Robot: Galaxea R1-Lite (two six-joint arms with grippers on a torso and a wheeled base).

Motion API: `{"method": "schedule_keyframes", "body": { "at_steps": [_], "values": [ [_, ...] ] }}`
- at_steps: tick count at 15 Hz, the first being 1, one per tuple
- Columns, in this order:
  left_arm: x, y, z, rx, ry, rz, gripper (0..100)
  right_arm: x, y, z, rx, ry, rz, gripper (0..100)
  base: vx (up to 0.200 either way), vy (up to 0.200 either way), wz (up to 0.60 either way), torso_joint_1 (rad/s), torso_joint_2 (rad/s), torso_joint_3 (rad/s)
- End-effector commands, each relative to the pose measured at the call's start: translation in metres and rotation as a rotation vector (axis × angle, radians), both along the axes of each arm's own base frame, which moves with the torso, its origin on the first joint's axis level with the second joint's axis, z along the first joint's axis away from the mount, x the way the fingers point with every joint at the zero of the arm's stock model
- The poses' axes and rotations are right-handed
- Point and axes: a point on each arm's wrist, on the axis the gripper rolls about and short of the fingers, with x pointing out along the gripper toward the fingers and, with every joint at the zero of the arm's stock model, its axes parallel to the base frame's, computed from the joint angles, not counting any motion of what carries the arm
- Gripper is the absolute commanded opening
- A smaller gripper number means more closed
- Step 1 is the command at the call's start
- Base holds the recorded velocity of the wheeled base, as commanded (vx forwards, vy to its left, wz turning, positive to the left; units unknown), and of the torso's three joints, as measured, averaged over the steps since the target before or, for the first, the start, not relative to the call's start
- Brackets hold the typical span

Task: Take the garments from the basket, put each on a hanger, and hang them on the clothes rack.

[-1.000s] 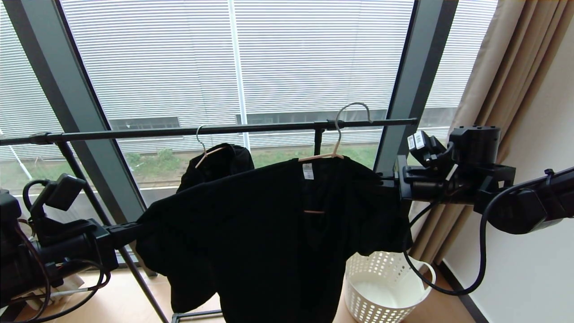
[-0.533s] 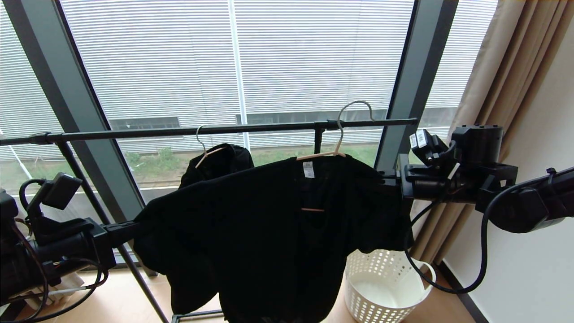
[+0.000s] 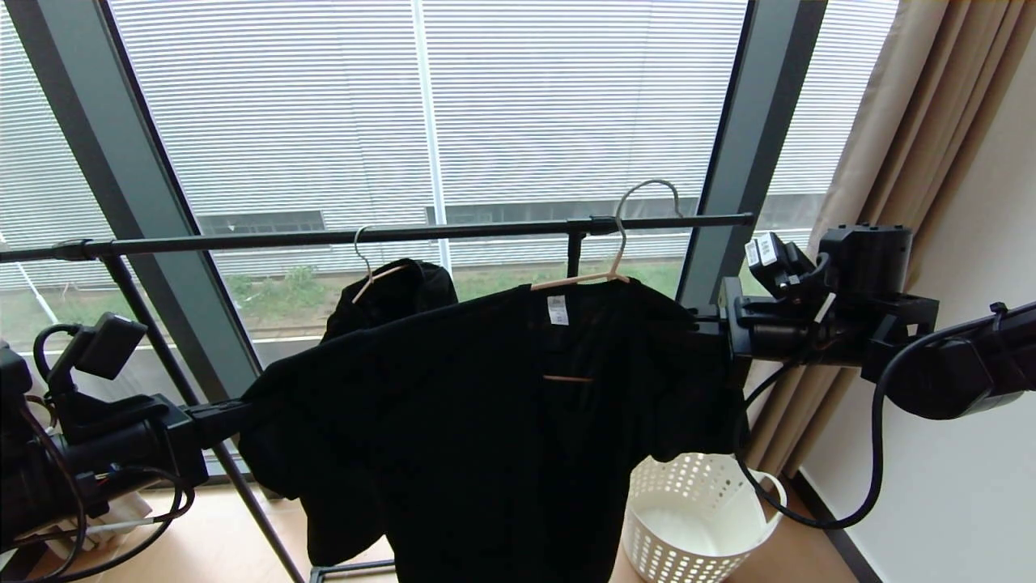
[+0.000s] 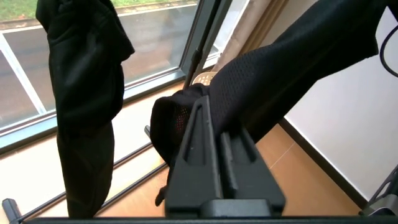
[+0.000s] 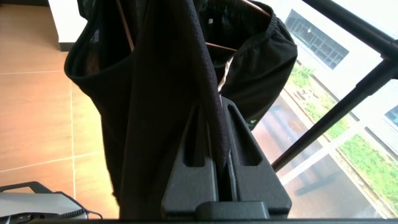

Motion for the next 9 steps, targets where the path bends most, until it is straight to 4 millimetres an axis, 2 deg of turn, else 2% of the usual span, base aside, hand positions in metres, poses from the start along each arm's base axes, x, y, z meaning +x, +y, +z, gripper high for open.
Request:
{"method": "schedule_keyframes", "body": {
  "at_steps": [1,6,8,9],
  "values": [
    [0.0,0.0,0.001,-0.001,-0.002,-0.001,100,0.0,0.0,-0.001,0.0,0.003,0.001,0,0.0,0.0,0.0,0.0,0.0,0.0],
    [-0.013,0.014,0.011,-0.083,-0.045,-0.137,100,0.0,0.005,-0.007,-0.006,0.021,0.014,0,0.0,0.0,0.0,0.0,0.0,0.0],
    [-0.018,0.005,0.028,-0.089,-0.092,-0.172,100,-0.003,0.024,-0.019,-0.017,0.059,0.062,0,0.0,0.0,0.0,0.0,0.0,0.0],
    [-0.019,-0.002,0.047,-0.099,-0.129,-0.202,100,-0.004,0.033,-0.027,-0.025,0.081,0.084,0,0.0,0.0,0.0,0.0,0.0,0.0]
  ]
}}
